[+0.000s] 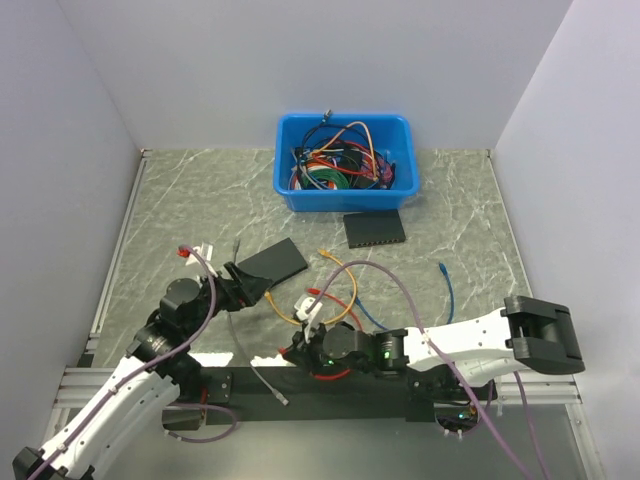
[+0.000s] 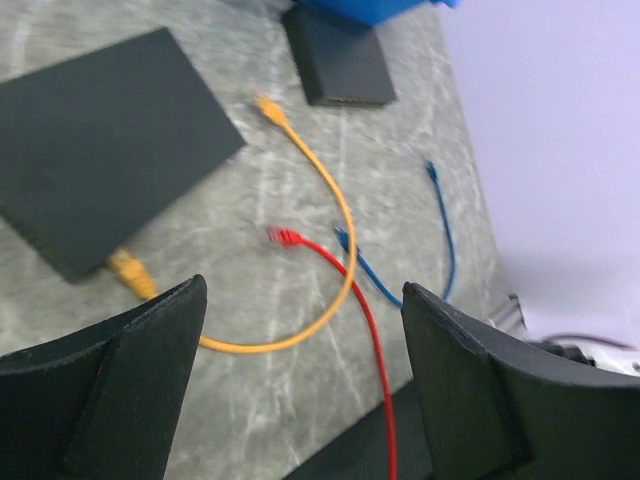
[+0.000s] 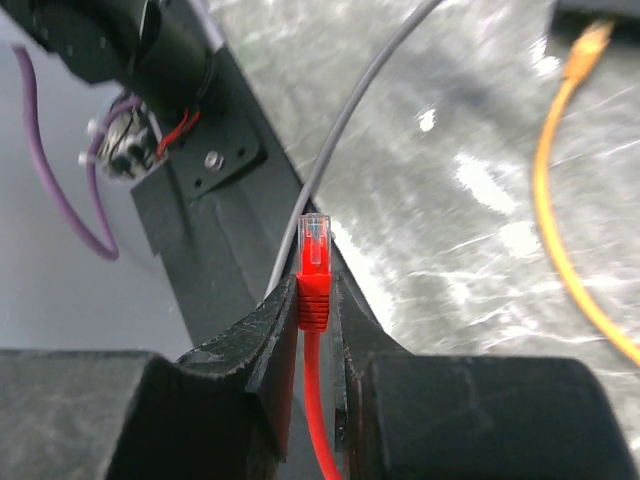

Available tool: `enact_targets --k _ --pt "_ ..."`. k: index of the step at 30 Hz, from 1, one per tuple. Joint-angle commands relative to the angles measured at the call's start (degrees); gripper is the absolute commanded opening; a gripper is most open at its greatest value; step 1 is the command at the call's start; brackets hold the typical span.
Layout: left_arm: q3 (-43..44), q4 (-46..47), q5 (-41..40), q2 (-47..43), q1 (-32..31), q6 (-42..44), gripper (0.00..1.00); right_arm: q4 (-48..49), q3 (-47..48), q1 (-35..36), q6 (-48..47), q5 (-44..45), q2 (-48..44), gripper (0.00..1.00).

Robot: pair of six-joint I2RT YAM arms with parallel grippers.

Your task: Insert the plug into the switch port

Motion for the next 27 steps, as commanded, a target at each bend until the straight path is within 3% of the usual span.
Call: enact_targets --k 1,8,12,16,27 --pt "0.39 2.75 3.44 -0.64 -1.16 -1.68 0.84 4.93 -0.81 0.13 -2.05 5.83 -3.23 0.0" --pt "-0.76 4.51 4.59 0.24 -4.75 -3.08 0.79 4.84 -1.51 0.13 -2.58 10.21 -5.52 0.0" --pt "-1.9 4.07 0.21 0.5 -7.22 -3.7 0.8 0.11 -0.02 -1.09 0.06 20.49 -4.48 0.0" --pt "-1.64 3.54 -2.97 3.66 -7.31 -3.7 0.8 -4.47 2.44 -3.73 0.67 20.34 -2.27 0.0" --pt "3.11 2.83 -12.54 9.11 -7.31 1.13 0.93 -5.79 2.18 -11.99 2.26 13.75 0.97 0.0"
